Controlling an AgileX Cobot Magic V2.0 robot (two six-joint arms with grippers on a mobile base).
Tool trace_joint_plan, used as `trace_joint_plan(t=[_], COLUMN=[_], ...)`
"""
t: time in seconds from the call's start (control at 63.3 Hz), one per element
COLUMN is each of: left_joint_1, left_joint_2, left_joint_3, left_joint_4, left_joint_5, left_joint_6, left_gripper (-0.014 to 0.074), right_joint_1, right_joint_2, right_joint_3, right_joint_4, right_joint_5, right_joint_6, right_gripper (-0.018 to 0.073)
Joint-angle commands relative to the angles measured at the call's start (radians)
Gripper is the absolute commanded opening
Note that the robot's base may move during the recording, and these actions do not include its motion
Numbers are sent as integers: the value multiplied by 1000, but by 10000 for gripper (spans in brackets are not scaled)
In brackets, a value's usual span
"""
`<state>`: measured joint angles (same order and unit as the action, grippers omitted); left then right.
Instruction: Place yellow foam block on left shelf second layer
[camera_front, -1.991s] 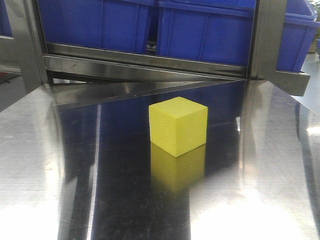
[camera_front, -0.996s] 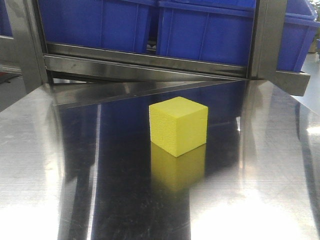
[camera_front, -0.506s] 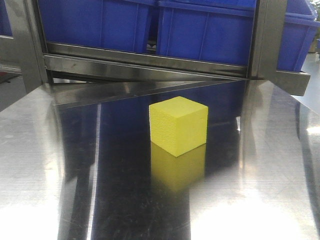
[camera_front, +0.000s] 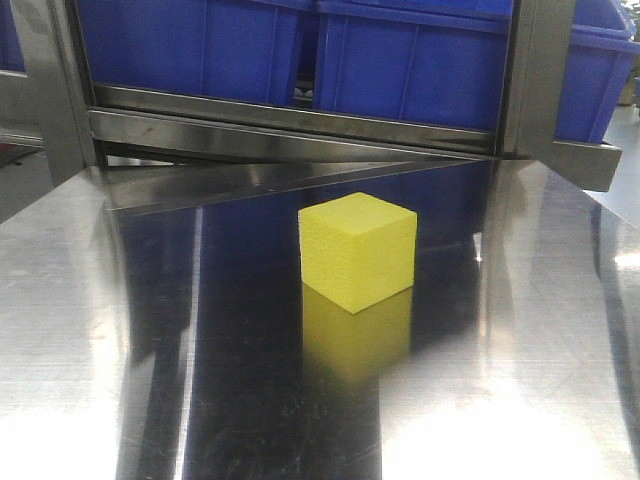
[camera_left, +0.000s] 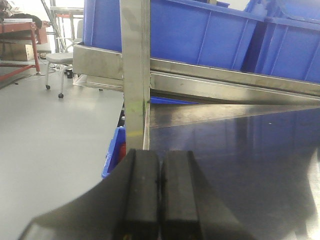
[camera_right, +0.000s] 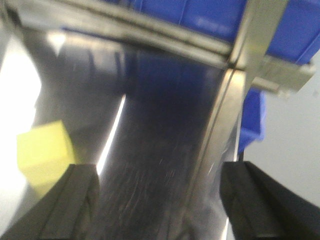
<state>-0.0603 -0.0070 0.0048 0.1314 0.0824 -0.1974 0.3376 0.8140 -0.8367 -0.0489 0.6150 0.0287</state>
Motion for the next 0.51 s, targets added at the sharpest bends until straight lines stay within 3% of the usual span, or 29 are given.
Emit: trace_joint_plan(t=[0.0,0.19,0.49], left_joint_1=[-3,-3,-3], left_joint_2=[-14,-14,-14], left_joint_3=[28,28,28], left_joint_4=[-7,-7,-7], left_joint_5=[-88,-88,-82], left_joint_6=[-4,-4,-4], left_gripper=[136,136,136], right_joint_1=[32,130,281], right_joint_2=[101,342,623], right_joint_3=[-118,-317,-517], right_joint_4=[-16,-16,-16], right_joint_5=[30,198,253], right_joint_6=[-13,-57,-62], right_gripper=[612,612,612])
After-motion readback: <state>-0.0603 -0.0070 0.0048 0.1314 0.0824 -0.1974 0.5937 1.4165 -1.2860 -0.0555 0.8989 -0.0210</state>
